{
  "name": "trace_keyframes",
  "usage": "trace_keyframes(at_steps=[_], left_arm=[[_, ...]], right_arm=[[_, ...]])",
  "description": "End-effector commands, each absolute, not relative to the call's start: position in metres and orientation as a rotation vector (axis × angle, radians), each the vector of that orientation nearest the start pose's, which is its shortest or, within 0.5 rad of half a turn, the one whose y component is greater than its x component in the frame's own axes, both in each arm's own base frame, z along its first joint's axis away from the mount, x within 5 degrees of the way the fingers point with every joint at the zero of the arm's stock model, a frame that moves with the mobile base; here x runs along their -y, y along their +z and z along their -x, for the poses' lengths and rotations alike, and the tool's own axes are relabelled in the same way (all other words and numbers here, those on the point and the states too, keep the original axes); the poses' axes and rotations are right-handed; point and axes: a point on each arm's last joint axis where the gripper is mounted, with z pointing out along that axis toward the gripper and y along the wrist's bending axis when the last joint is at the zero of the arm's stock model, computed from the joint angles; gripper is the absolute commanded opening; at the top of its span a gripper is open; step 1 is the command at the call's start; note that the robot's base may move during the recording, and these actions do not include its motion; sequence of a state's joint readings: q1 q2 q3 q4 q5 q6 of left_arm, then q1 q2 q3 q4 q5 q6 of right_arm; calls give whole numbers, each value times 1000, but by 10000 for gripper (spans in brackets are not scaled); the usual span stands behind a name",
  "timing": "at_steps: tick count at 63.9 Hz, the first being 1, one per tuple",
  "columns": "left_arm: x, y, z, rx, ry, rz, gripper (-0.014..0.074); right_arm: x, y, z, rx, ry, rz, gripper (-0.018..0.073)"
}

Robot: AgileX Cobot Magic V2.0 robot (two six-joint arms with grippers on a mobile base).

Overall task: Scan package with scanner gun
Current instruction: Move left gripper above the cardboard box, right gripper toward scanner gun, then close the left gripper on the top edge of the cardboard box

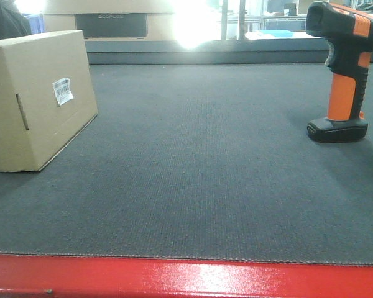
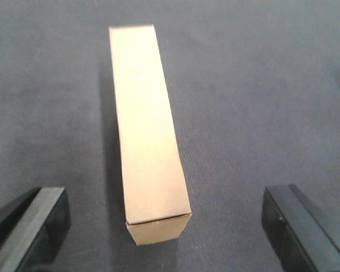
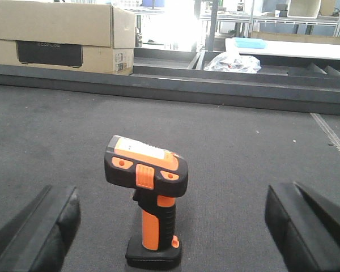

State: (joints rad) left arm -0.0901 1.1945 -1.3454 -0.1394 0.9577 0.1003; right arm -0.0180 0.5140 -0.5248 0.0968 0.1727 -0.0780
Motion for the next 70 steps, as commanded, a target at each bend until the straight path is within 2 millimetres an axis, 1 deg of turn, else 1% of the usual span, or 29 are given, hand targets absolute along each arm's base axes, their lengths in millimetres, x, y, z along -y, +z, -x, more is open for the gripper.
trace_keyframes(at_steps=[1, 7, 12, 17, 22, 31, 40, 49, 63, 70], left_arm=[[37, 425, -254, -2354, -186, -201, 589], [41, 428, -274, -2425, -194, -229, 589], [49, 423, -292, -2502, -184, -259, 589], [53, 422, -309, -2511, -136, -229, 589], [53, 414, -330, -2528, -50, -206, 589], [56, 394, -354, -2582, -37, -202, 589], [59, 369, -371, -2649, -26, -208, 589], [62, 348, -384, -2704, -41, -210, 589], [65, 323, -397, -2768, -43, -214, 589], [65, 317, -400, -2784, -42, -213, 589]], right_arm=[[1, 339, -112, -1620, 7, -12, 568], [1, 339, -112, -1620, 7, -12, 568], [1, 339, -112, -1620, 12, -16, 568], [0, 339, -112, -1620, 26, -27, 568], [0, 339, -112, -1623, 30, -29, 568], [0, 337, -112, -1638, 31, -28, 568], [0, 337, -112, -1649, 32, -28, 568], [0, 337, -112, -1649, 32, -28, 568], [0, 336, -112, -1651, 32, -28, 568], [0, 336, -112, -1655, 33, -27, 568]])
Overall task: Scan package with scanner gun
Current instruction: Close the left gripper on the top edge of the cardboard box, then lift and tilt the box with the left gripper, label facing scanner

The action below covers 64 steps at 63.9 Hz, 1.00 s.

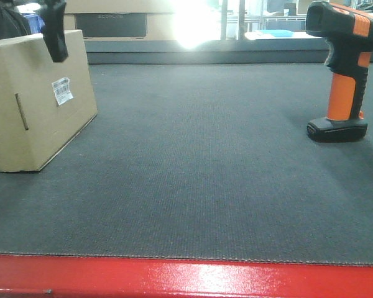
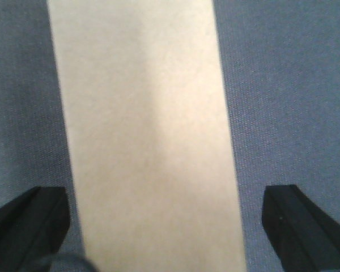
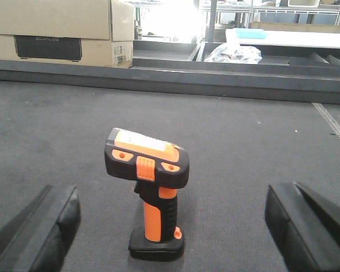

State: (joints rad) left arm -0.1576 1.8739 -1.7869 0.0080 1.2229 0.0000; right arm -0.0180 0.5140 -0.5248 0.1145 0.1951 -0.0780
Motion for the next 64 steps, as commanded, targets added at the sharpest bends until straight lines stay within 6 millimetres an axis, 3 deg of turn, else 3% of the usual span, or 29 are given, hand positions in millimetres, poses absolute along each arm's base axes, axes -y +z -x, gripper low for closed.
trace_keyframes(at_steps=[1, 7, 12, 19, 26, 35, 41, 53, 64], left_arm=[[65, 316, -400, -2785, -42, -213, 589], [65, 316, -400, -2786, -43, -210, 573], [65, 317, -400, -2784, -43, -210, 490], [65, 317, -400, -2784, -43, -210, 230], [65, 320, -399, -2777, -44, -209, -117], [64, 333, -393, -2743, -47, -207, -111], [66, 351, -382, -2701, -142, -186, -111], [65, 395, -353, -2562, -512, -188, -111], [54, 402, -334, -2502, -760, -110, -111]], right_arm=[[0, 336, -112, -1657, 33, -27, 568], [0, 335, -112, -1664, 33, -27, 568], [0, 334, -112, -1672, 34, -26, 568], [0, 334, -112, -1672, 34, -26, 568], [0, 334, -112, -1672, 34, -26, 568], [-1, 334, -112, -1672, 40, -20, 568], [-3, 334, -112, -1672, 49, -9, 568], [-5, 333, -111, -1691, 69, 13, 568], [-9, 326, -112, -1716, 93, 41, 568]])
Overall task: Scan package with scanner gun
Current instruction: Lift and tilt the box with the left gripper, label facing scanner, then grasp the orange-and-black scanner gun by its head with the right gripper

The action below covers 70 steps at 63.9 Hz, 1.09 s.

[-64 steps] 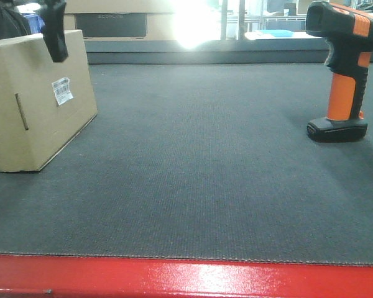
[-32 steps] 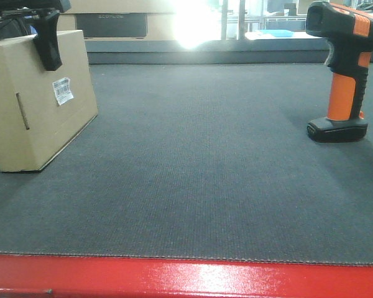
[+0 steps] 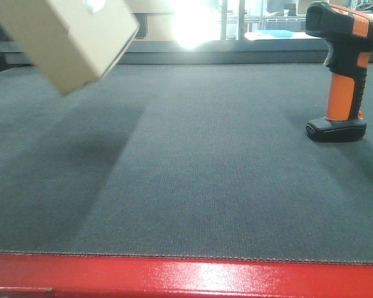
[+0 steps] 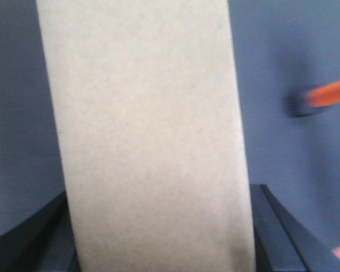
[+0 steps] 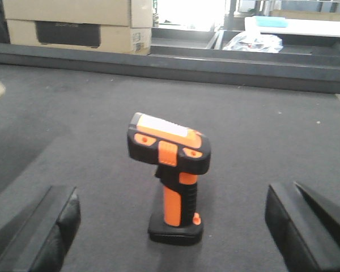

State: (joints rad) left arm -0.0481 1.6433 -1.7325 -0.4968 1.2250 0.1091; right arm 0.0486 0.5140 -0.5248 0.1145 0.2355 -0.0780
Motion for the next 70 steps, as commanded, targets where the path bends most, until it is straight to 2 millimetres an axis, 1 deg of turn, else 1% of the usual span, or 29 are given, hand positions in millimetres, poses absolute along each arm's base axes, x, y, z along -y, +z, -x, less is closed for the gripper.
trace_keyframes(at_steps=[1, 13, 20, 25, 37, 47, 55, 60, 70], left_arm=[[53, 401, -332, -2503, -770, -104, -111], [51, 380, -321, -2567, -815, -74, -111], [54, 366, -319, -2603, -868, -47, -111], [55, 365, -319, -2609, -871, -50, -111], [55, 365, -320, -2592, -873, -41, -111], [55, 365, -320, -2592, -873, -41, -111], [55, 365, -320, -2592, -873, -41, -111], [55, 366, -321, -2589, -872, -39, -111], [55, 366, -321, -2582, -869, -35, -111]], right_arm=[[-10, 325, -112, -1720, 98, 46, 568], [-12, 299, -114, -1738, 109, 60, 568], [-11, 284, -123, -1690, 96, 44, 568], [-11, 276, -131, -1684, 90, 34, 568], [-10, 268, -162, -1656, 100, -51, 568], [-10, 252, -188, -1671, 68, -68, 568], [-10, 239, -204, -1677, 49, -75, 568], [-13, 234, -217, -1691, 53, -79, 568], [-28, 226, -242, -1738, 83, -53, 568]])
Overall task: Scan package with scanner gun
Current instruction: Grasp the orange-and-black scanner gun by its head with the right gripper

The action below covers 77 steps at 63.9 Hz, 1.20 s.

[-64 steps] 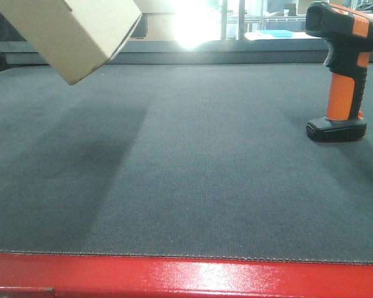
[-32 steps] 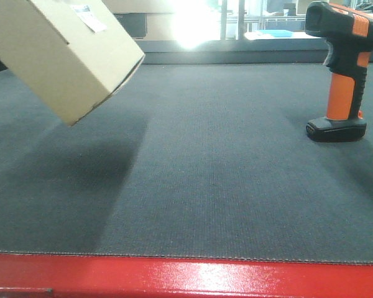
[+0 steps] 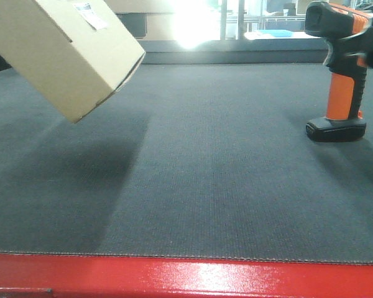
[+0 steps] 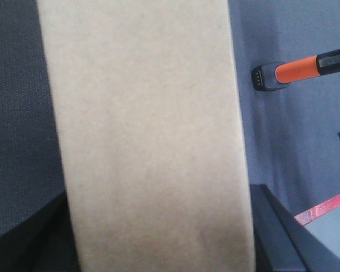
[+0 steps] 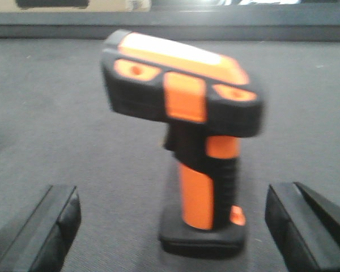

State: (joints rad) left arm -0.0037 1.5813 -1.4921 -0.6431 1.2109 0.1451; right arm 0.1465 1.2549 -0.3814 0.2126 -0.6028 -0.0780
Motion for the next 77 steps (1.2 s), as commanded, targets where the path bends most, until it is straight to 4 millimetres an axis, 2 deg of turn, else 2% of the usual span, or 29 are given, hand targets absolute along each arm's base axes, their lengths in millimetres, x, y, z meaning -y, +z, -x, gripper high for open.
trace_keyframes(at_steps=[1, 15, 45, 77], left_arm=[[55, 366, -321, -2582, -869, -35, -111], [55, 366, -321, -2582, -869, -35, -111], [55, 366, -321, -2580, -868, -34, -111], [54, 367, -324, -2555, -856, -20, -111]], right_arm=[[-28, 225, -244, -1742, 83, -59, 568], [-23, 213, -263, -1749, 68, -217, 568], [-20, 199, -276, -1646, -4, -216, 568], [-25, 195, -304, -1648, -3, -226, 568]])
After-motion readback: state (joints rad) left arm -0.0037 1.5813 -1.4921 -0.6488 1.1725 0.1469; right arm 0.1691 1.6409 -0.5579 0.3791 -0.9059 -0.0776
